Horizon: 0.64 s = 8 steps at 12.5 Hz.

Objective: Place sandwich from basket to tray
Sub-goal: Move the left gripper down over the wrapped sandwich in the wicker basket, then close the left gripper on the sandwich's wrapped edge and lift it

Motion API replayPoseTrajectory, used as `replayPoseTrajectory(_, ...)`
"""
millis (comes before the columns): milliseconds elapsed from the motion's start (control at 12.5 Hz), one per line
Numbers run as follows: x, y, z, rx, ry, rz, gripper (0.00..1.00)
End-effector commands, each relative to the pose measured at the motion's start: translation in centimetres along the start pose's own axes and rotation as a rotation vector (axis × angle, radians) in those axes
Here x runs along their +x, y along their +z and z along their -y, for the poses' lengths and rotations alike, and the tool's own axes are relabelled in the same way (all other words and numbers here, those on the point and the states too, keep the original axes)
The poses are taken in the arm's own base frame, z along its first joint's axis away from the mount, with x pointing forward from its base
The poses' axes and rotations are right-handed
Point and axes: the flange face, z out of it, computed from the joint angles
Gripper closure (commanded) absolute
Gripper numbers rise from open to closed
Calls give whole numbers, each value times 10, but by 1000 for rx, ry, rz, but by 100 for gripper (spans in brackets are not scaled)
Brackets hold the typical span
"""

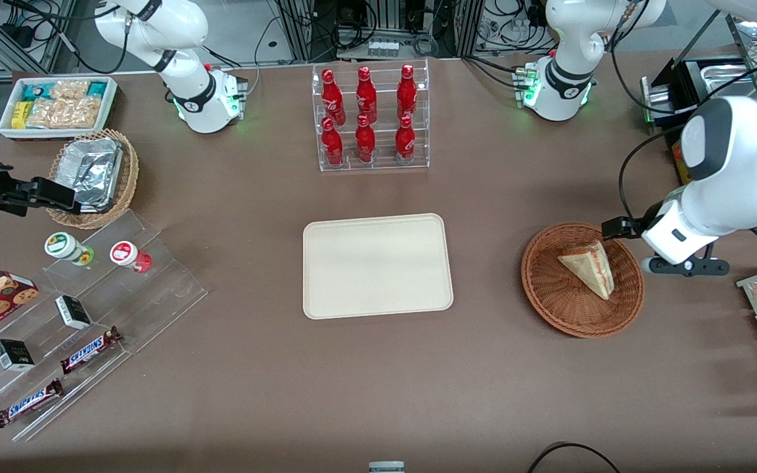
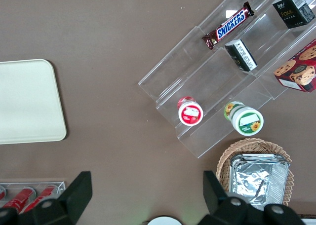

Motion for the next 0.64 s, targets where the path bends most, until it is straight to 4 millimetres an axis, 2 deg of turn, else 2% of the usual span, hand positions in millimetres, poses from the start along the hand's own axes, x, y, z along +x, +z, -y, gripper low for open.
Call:
replayPoseTrajectory(0, -2, 29, 4, 10, -2, -24, 0)
replayPoseTrajectory(159, -5, 53, 8, 9, -9, -38, 0)
replayPoseTrajectory(558, -15, 87, 13, -4, -186, -66, 0)
